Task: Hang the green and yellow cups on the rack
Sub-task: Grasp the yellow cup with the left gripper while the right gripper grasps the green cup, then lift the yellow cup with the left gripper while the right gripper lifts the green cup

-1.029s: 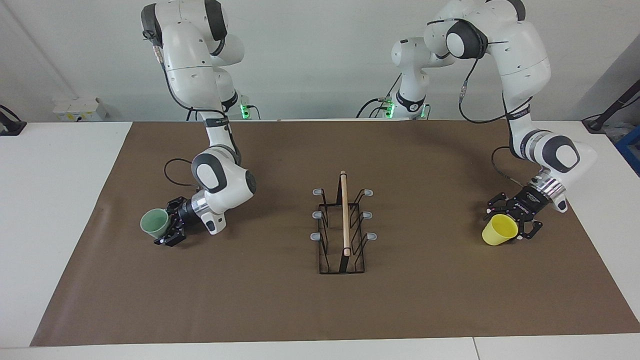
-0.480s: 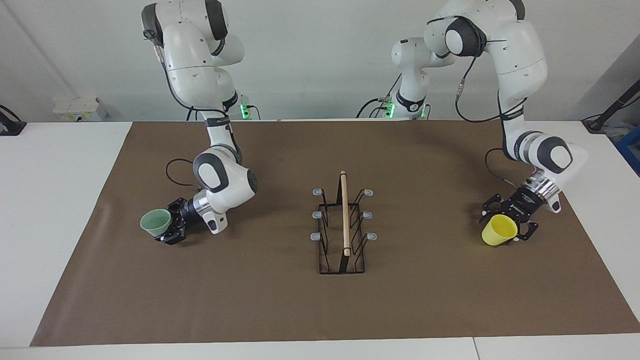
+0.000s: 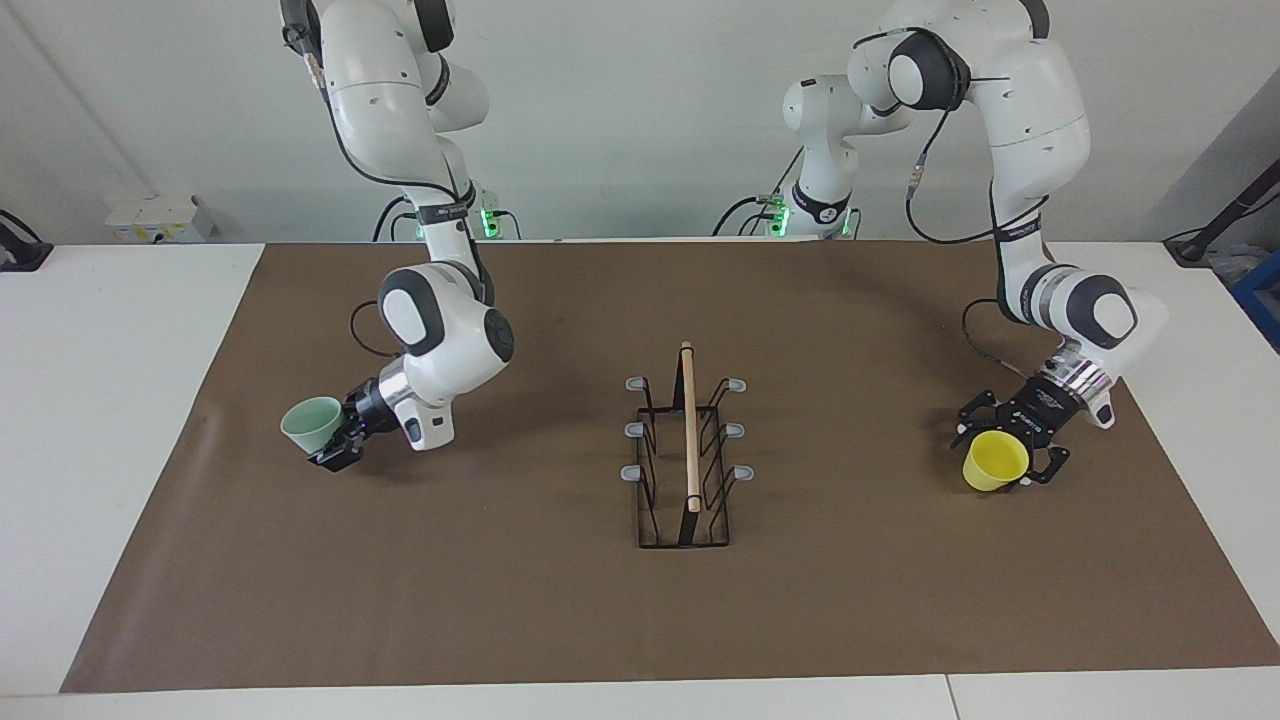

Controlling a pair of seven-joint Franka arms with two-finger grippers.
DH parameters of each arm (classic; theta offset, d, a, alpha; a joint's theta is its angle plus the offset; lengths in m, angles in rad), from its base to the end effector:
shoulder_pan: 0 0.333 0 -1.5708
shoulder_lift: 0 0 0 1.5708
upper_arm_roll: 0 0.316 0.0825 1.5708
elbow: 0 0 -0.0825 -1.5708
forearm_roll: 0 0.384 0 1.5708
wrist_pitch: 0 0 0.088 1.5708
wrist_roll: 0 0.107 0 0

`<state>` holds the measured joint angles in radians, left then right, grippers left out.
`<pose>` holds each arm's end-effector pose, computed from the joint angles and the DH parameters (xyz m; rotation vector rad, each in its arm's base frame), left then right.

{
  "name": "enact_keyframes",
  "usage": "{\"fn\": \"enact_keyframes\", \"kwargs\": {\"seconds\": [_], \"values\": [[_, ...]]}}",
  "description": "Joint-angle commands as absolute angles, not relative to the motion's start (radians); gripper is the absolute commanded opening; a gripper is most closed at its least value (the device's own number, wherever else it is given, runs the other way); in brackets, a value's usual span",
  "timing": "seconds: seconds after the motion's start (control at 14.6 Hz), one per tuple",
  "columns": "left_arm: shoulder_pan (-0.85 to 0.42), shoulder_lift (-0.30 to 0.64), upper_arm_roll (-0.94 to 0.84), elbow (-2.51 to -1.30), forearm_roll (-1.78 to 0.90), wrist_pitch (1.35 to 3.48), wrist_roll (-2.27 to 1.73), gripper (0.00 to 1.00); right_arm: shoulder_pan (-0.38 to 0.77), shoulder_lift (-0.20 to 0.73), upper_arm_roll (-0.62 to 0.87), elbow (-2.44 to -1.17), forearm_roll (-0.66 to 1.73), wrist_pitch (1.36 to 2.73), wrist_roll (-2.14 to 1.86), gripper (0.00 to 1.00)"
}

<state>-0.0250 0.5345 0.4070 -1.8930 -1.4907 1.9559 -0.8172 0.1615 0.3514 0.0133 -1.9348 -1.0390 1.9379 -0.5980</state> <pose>0.6069 0.1566 0.2424 1.0699 1.8697 -0.5756 0.5996 0.0458 0.3062 1.7765 1.4270 -0.6008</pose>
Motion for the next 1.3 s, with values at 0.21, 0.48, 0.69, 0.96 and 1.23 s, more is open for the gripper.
{"fn": "enact_keyframes", "kwargs": {"seconds": [0.21, 0.48, 0.69, 0.96, 1.23], "values": [[-0.015, 0.495, 0.374, -1.934, -1.52, 1.996, -0.818, 0.09, 0.092, 0.177, 0.021, -1.931, -0.614, 1.948, -0.741, 0.0], [-0.005, 0.465, 0.374, -1.892, -1.517, 1.988, -0.824, 0.0, 0.051, 0.088, 0.02, -1.93, -0.279, 1.983, -0.765, 0.0], [-0.003, 0.437, 0.377, -1.852, -1.476, 1.997, -0.828, 0.0, 0.048, 0.037, 0.02, -1.93, -0.105, 2.016, -0.787, 0.0], [0.015, 0.393, 0.382, -1.795, -1.316, 1.991, -0.825, 0.0, 0.051, -0.046, 0.02, -1.945, 0.206, 2.077, -0.787, 0.0], [0.002, 0.278, 0.297, -1.801, -1.108, 2.074, -0.808, 0.0, 0.067, -0.083, 0.021, -1.985, 0.434, 2.178, -0.788, 0.0]]}}
